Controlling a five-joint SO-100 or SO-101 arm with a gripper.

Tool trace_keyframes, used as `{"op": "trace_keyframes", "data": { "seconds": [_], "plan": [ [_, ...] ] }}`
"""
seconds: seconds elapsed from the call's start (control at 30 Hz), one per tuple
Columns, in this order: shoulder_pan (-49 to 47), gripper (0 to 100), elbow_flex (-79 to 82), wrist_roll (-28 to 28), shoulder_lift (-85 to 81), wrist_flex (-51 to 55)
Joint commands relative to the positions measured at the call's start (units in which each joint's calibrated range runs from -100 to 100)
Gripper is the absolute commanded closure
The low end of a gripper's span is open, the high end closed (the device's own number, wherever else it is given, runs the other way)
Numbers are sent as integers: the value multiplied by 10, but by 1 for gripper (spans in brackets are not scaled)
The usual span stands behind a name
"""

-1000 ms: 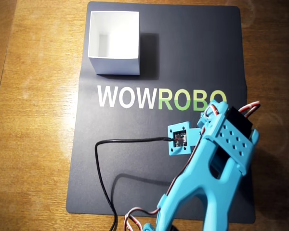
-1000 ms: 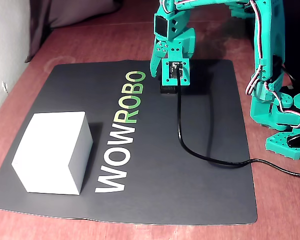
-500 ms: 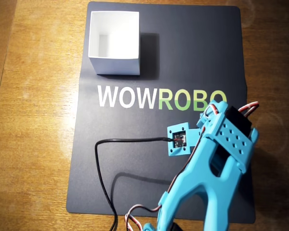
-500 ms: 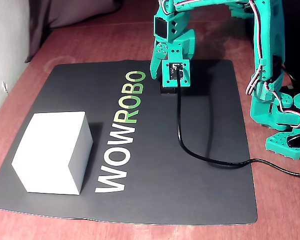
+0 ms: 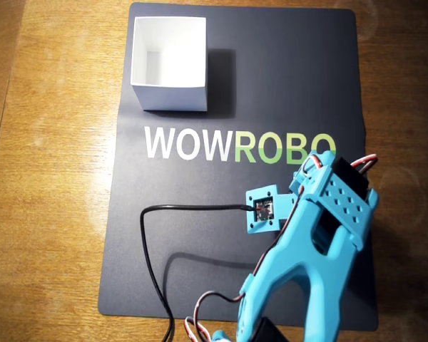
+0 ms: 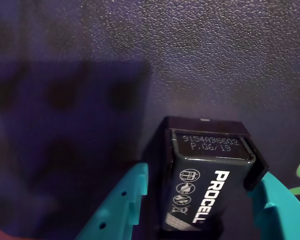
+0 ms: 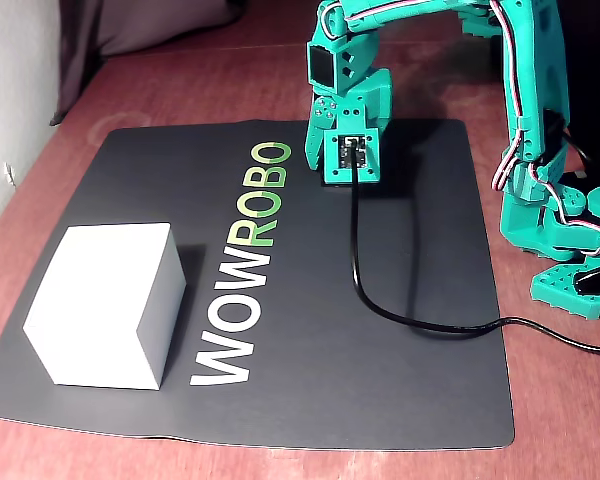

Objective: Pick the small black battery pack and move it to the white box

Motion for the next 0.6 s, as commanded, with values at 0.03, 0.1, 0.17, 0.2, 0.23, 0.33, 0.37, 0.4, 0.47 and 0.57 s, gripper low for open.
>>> {"op": "trace_keyframes", "data": {
  "seconds": [0.03,0.1,0.17,0.2,0.23,0.33,0.37,0.4,0.47,0.57],
  "plan": [
    [8,78,-24,-45,-2,1],
    [8,78,-24,-47,-2,2],
    [8,78,-24,-47,-2,-1],
    [8,78,-24,-47,-2,-1],
    [8,78,-24,-47,-2,-1],
    [8,78,-24,-47,-2,2],
    [8,78,-24,-47,-2,3],
    [8,78,-24,-45,-2,3],
    [8,78,-24,-44,-2,3],
    [8,78,-24,-44,-2,3]
  ]
}}
